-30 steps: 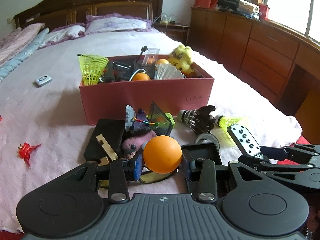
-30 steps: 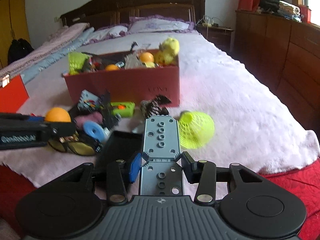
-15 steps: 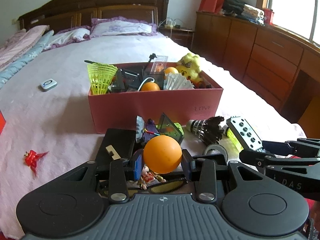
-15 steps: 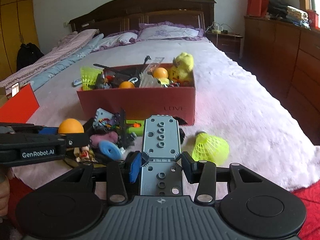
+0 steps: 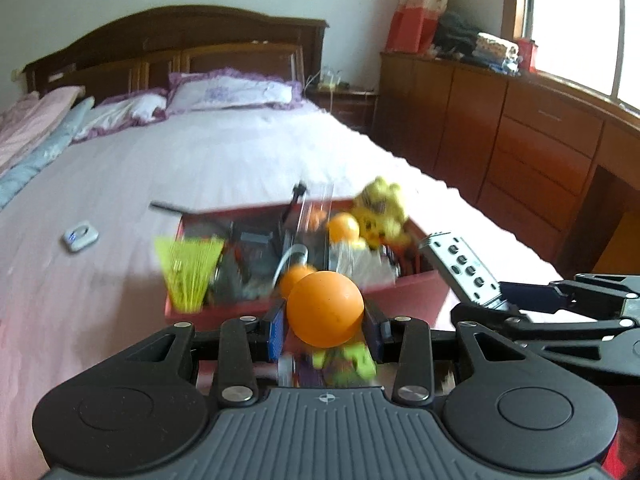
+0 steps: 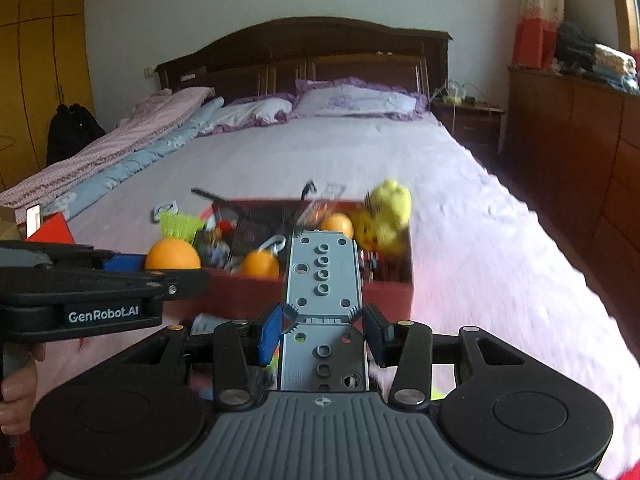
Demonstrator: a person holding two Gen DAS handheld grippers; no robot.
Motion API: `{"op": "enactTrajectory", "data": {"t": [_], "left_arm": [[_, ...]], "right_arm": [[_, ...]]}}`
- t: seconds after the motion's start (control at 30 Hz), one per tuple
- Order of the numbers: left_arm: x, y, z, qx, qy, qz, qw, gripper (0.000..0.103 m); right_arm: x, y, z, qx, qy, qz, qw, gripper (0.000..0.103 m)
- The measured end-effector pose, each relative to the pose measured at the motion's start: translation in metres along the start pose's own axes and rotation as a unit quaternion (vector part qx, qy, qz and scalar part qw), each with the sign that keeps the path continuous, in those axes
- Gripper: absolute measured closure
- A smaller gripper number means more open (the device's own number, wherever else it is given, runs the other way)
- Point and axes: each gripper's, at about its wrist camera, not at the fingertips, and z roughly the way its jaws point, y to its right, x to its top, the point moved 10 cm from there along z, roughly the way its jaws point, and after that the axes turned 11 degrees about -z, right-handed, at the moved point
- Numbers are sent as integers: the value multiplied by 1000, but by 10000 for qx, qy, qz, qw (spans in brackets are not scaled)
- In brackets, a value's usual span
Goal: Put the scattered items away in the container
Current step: 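Open the right tool over the pink box while the left releases the ball inside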
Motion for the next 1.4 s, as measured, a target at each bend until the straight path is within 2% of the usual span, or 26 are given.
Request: {"op": "enactTrajectory", "data": {"t": [0.33, 0.57, 0.63, 0.67, 0.7, 0.8, 0.87, 0.97, 1.1, 1.23, 1.33, 1.4], "left_arm": [[53, -21, 67, 246, -31, -17, 9997, 63], [66, -34, 95, 469, -110, 70, 9988, 62], [66, -35, 100, 443, -184, 93, 9988, 54], [64, -37, 100, 436, -216, 104, 9988, 53], [62, -38, 99, 430, -234, 114, 9987, 52], [54, -40, 92, 393, -254, 124, 9988, 46], [46, -41, 84, 373, -270, 144, 9988, 45], [34, -42, 66, 340, -229, 152, 9990, 34], [15, -42, 45, 334, -232, 197, 9990, 31], [-1, -38, 25, 370, -192, 227, 9989, 23], [-13, -31, 8, 416, -106, 360, 9984, 22], [-21, -27, -3, 430, -63, 412, 9982, 21]], "right_arm": [[53, 22, 74, -178, 32, 40, 9998, 57], [75, 26, 123, -203, -45, -49, 9998, 57], [80, 26, 134, -193, -45, -80, 9998, 56], [81, 28, 138, -255, -67, -58, 9996, 56], [82, 29, 139, -340, -50, -17, 9994, 55], [86, 28, 130, -377, 140, -23, 9992, 40], [84, 27, 121, -373, 217, -51, 9991, 39], [74, 25, 106, -269, 204, -27, 9994, 35], [46, 22, 77, -123, 144, 190, 9996, 32], [17, 17, 47, -60, 81, 477, 9988, 28], [-4, 11, 33, -42, -40, 576, 9983, 22], [-17, 7, 25, -6, -122, 643, 9979, 22]]}}
